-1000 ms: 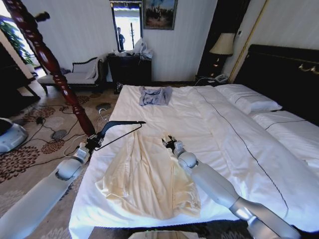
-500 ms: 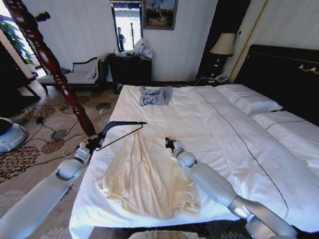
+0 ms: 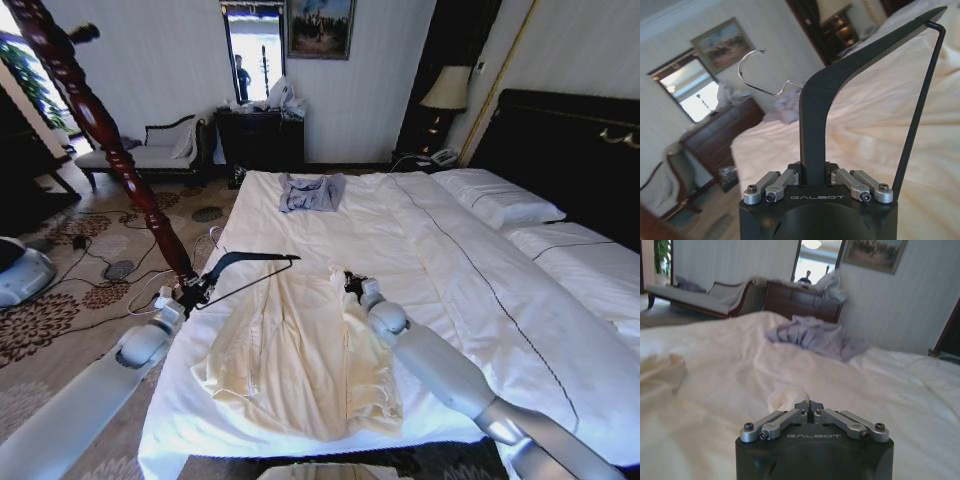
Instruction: Pick up the clothes from the bed and hang them on the clothes hanger.
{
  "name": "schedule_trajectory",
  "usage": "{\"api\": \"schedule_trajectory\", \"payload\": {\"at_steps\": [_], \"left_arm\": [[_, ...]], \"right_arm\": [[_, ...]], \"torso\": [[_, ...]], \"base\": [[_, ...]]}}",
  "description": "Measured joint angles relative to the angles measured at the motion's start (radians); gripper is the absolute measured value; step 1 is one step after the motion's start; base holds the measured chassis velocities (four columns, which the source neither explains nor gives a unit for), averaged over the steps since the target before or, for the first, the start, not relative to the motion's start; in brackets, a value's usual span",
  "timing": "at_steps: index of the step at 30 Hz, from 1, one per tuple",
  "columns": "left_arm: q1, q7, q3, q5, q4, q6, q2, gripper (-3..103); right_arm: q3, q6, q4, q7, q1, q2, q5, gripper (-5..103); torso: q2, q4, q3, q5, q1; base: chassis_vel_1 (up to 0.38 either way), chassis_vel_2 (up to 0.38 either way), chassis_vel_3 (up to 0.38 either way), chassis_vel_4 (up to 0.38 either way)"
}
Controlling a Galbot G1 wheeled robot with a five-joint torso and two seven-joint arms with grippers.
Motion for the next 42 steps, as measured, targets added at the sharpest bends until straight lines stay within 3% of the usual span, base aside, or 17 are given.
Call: {"api": "schedule_trajectory", "payload": {"at_steps": [11, 22, 38, 42], "left_arm": [[-0.101, 0.008, 0.183, 0.033, -0.005, 0.048, 0.007, 22], [-0.156, 0.004, 0.247, 0.044, 0.035, 0.094, -0.021, 22], [-0.410, -0.019, 0.525, 0.035, 0.126, 0.157, -0.093, 22], [-0.427, -0.025, 0.538, 0.035, 0.135, 0.163, -0.096, 22]], "right_arm": [[0.031, -0.014, 0.152, 0.009, -0.007, -0.070, 0.033, 1], [0.041, 0.003, 0.217, -0.030, 0.000, -0.134, 0.030, 1], [0.048, 0.006, 0.239, -0.032, 0.002, -0.131, 0.036, 1], [0.051, 0.007, 0.243, -0.032, 0.003, -0.129, 0.037, 1]], "torso": [[0.000, -0.0002, 0.000, 0.0000, 0.000], [0.000, 0.0000, 0.000, 0.0001, 0.000], [0.000, 0.0003, 0.000, 0.0000, 0.000], [0.000, -0.0003, 0.000, 0.0001, 0.000]], "base": [[0.000, 0.000, 0.000, 0.000], [0.000, 0.000, 0.000, 0.000], [0.000, 0.000, 0.000, 0.000], [0.000, 0.000, 0.000, 0.000]]}}
